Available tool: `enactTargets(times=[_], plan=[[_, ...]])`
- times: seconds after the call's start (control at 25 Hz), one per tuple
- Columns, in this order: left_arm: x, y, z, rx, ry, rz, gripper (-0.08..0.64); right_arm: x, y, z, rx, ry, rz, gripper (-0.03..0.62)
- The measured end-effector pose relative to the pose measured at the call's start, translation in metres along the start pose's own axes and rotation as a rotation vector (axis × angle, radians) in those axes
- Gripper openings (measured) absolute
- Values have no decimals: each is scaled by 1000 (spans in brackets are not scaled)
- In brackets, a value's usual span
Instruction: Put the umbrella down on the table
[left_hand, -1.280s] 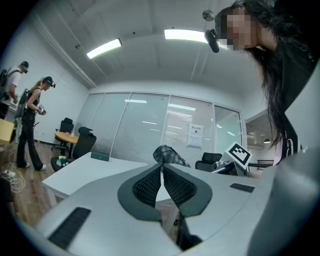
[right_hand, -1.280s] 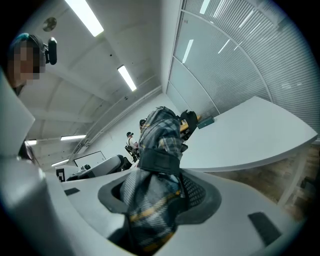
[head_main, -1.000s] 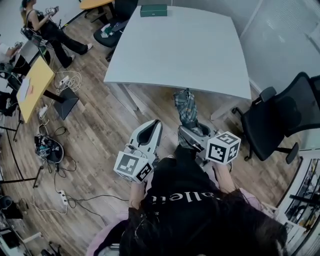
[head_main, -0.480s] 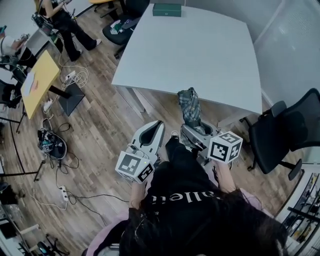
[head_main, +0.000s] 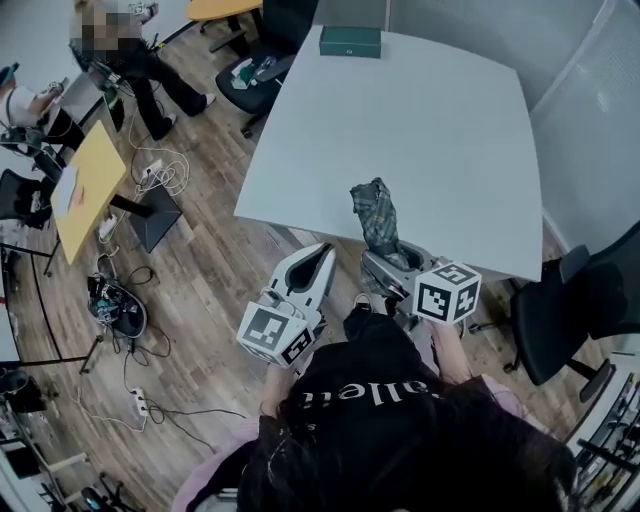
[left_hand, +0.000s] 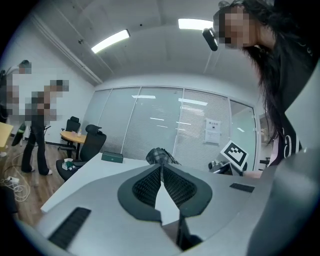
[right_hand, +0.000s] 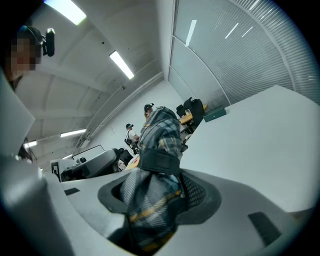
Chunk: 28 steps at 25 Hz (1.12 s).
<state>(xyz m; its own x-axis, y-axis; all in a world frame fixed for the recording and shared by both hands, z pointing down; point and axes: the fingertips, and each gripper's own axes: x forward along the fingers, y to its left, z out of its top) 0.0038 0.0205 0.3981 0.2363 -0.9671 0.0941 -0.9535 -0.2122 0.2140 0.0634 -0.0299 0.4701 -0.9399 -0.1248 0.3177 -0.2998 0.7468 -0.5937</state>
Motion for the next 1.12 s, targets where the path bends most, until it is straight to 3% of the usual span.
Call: enactTargets(times=[0.28, 0.64, 1.12], plan=[[38, 43, 14, 9, 15, 34, 34, 42, -27, 34, 5, 24, 23, 219], [50, 78, 6, -14, 52, 38, 34, 77, -46, 35, 51, 58, -4, 219], [98, 180, 33, 4, 89, -143, 34, 155, -76, 72, 127, -1, -170, 219]])
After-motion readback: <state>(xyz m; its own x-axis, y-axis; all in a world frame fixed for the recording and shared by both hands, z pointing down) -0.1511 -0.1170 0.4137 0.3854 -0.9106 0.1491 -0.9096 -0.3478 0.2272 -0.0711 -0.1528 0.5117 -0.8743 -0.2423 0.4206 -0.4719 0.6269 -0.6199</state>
